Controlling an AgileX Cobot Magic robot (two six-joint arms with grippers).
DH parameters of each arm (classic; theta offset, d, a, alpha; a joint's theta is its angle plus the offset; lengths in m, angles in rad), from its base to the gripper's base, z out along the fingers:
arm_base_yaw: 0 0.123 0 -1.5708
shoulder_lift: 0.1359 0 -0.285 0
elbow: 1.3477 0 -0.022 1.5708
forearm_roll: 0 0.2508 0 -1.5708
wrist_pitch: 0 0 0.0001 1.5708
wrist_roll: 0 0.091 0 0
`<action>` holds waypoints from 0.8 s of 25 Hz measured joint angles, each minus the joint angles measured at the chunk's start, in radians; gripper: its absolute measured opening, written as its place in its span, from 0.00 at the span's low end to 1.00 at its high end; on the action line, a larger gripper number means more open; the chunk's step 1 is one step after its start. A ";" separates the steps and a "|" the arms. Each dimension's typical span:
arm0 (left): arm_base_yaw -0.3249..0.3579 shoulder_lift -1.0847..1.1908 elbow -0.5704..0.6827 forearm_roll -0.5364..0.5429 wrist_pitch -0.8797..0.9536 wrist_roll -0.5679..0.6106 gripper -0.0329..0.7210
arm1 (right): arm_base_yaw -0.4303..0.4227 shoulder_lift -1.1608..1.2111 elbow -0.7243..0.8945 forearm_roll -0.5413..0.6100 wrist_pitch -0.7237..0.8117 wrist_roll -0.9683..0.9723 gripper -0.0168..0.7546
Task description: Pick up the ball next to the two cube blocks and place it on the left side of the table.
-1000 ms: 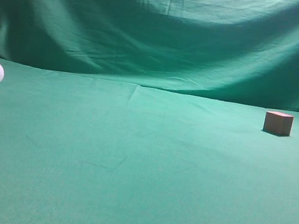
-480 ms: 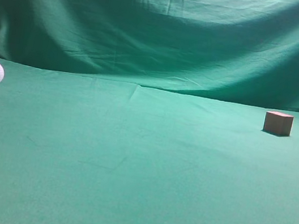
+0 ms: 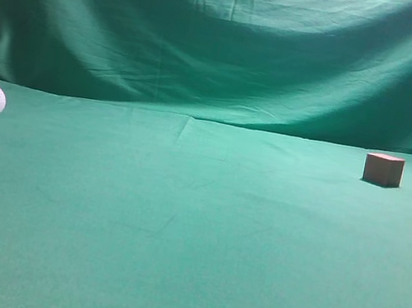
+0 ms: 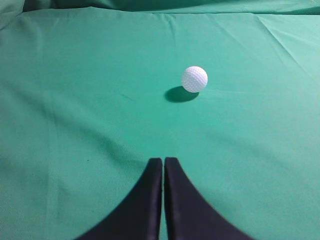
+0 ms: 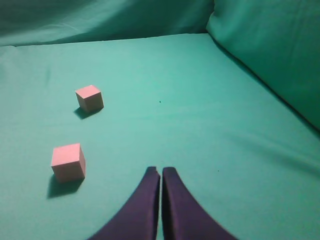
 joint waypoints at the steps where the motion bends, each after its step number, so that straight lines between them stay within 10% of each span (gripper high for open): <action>1: 0.000 0.000 0.000 0.000 0.000 0.000 0.04 | 0.000 0.000 0.000 0.001 0.004 0.000 0.02; 20: 0.000 0.000 0.000 0.000 0.000 0.000 0.04 | 0.000 0.000 0.002 0.003 0.022 -0.013 0.02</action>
